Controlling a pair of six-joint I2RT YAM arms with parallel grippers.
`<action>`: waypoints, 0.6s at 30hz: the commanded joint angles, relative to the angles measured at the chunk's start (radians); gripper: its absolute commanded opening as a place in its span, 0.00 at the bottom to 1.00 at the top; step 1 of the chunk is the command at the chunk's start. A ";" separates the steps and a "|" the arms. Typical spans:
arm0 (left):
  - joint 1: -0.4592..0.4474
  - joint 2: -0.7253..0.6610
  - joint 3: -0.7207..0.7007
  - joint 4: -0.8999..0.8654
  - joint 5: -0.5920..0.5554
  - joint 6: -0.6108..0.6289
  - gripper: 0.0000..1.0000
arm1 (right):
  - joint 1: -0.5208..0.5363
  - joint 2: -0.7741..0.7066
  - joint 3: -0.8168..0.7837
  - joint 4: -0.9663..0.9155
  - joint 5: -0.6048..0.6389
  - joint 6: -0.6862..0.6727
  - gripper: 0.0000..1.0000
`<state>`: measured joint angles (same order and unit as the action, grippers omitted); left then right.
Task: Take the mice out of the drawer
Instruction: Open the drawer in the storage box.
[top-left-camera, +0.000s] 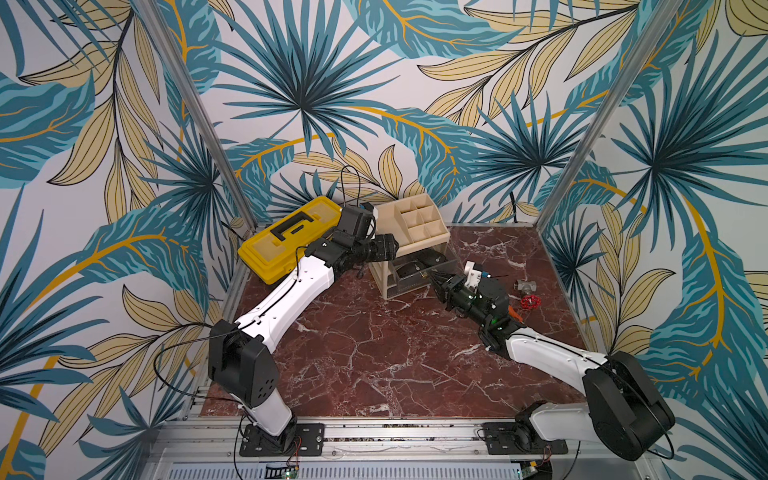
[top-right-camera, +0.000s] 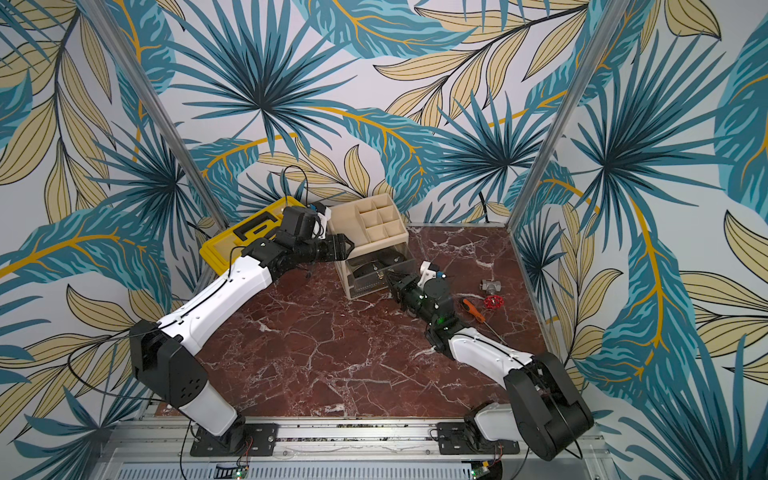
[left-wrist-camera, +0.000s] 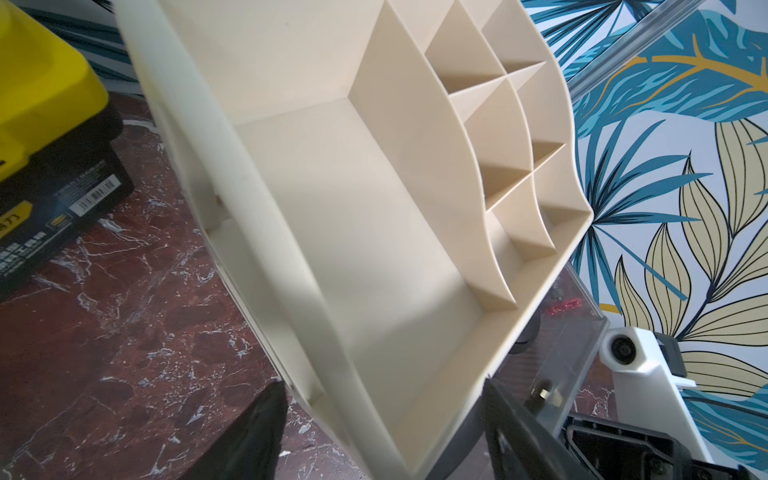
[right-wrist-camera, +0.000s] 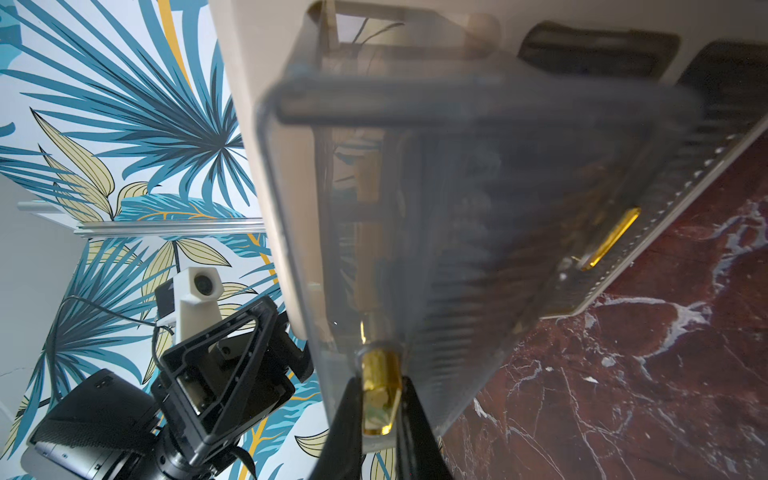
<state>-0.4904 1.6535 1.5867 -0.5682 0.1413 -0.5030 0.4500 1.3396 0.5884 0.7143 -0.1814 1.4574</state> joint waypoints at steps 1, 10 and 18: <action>-0.004 0.004 0.058 -0.025 -0.010 0.018 0.77 | -0.009 -0.018 -0.043 -0.027 0.000 -0.043 0.10; -0.005 0.010 0.060 -0.025 -0.032 0.012 0.76 | -0.016 -0.094 -0.094 -0.079 -0.006 -0.048 0.10; -0.004 0.015 0.083 -0.033 -0.042 0.016 0.76 | -0.021 -0.139 -0.132 -0.100 -0.007 -0.040 0.09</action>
<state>-0.4904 1.6573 1.6028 -0.5888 0.1120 -0.5022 0.4374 1.2186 0.4931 0.6815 -0.1959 1.4506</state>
